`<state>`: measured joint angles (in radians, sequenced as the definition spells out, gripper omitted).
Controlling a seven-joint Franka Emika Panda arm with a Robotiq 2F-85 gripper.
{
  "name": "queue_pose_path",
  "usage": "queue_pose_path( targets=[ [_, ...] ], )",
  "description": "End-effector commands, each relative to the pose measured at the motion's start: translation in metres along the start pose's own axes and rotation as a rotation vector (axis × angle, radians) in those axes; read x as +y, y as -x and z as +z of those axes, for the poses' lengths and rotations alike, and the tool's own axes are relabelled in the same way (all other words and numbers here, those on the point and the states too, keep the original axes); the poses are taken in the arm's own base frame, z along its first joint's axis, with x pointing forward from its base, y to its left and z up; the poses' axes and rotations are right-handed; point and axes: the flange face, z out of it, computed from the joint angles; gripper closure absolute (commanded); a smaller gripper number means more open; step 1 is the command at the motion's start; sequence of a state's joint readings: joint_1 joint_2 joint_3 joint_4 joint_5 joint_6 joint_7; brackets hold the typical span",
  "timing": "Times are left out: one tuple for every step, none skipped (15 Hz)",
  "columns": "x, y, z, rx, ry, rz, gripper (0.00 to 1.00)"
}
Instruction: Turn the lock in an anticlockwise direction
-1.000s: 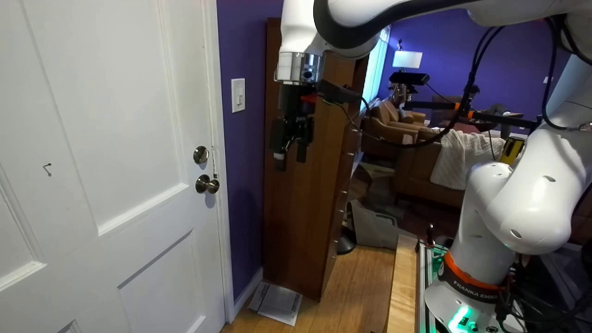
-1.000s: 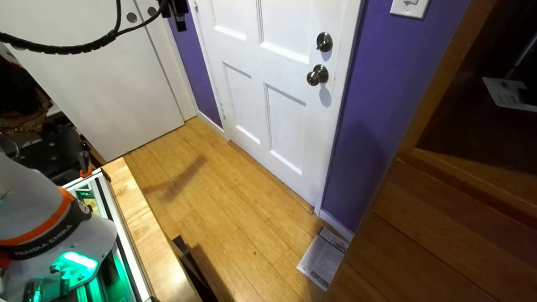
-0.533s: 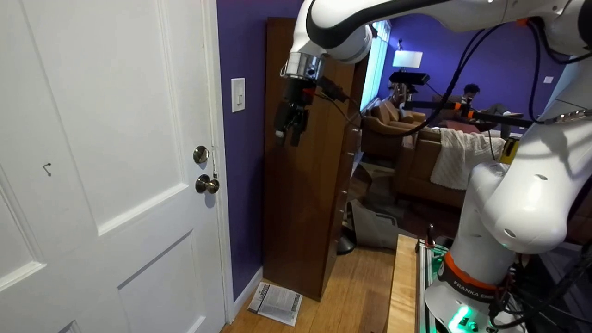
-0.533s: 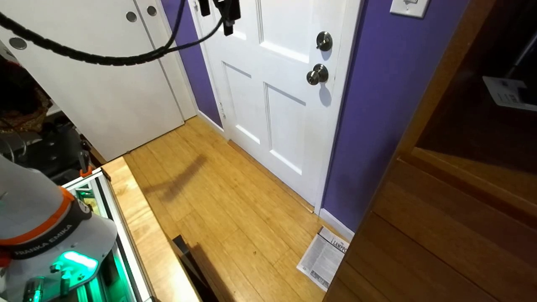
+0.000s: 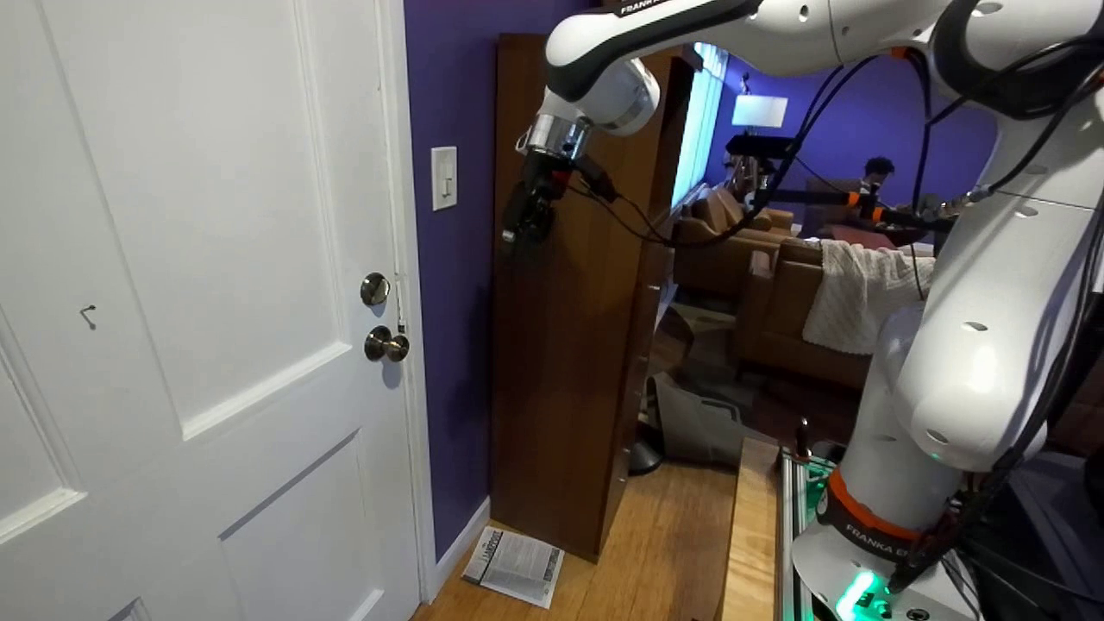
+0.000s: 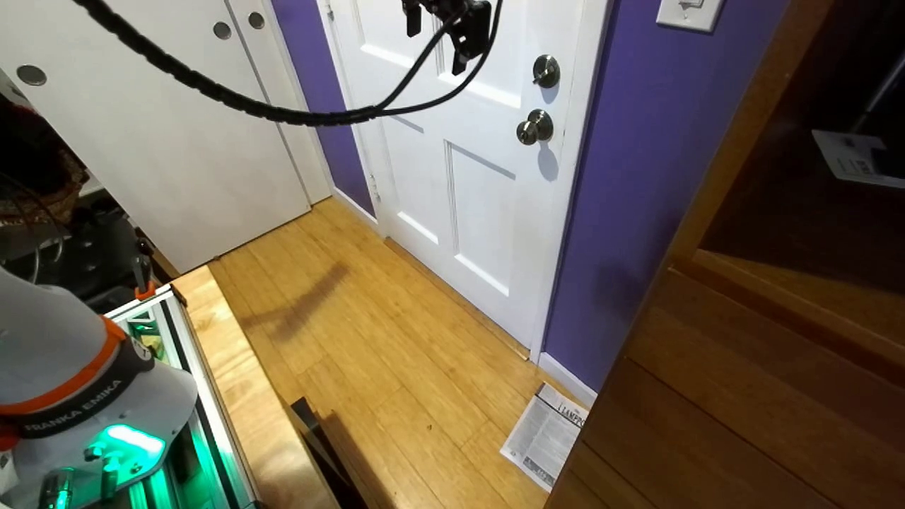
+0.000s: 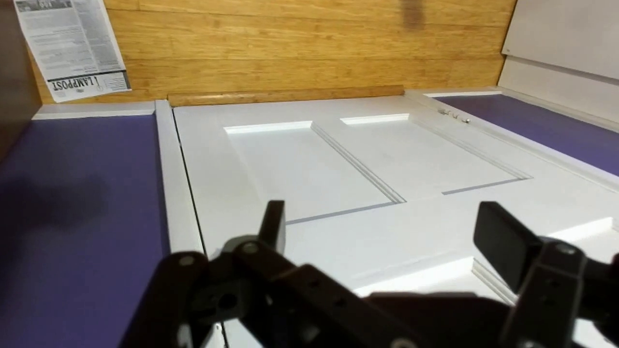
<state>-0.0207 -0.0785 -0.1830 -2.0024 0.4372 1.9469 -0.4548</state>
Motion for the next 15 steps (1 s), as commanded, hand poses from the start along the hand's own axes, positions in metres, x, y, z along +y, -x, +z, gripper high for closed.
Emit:
queue_pose_path(
  targets=[
    [0.029,-0.028,0.016,0.054,-0.043,-0.004,0.0],
    [0.036,-0.033,0.021,0.076,-0.045,-0.006,0.0],
    [0.042,-0.038,0.026,0.091,-0.045,-0.004,0.0],
    [0.03,-0.026,0.016,0.063,-0.029,0.002,0.0],
    [0.036,-0.03,0.022,0.07,-0.03,0.004,0.0],
    [0.04,-0.033,0.026,0.071,-0.03,0.005,0.0],
    [0.042,-0.035,0.028,0.071,-0.03,0.006,0.0],
    [0.042,-0.036,0.028,0.071,-0.03,0.005,0.0],
    [0.041,-0.037,0.027,0.073,-0.029,0.003,0.0],
    [0.041,-0.037,0.026,0.076,-0.029,0.002,0.0],
    [0.041,-0.037,0.026,0.076,-0.029,0.002,0.0],
    [0.041,-0.037,0.026,0.076,-0.029,0.002,0.0],
    [0.041,-0.037,0.026,0.076,-0.029,0.002,0.0],
    [0.043,-0.044,0.032,0.095,-0.055,0.036,0.0],
    [0.047,-0.049,0.037,0.124,-0.045,0.038,0.0]
  ],
)
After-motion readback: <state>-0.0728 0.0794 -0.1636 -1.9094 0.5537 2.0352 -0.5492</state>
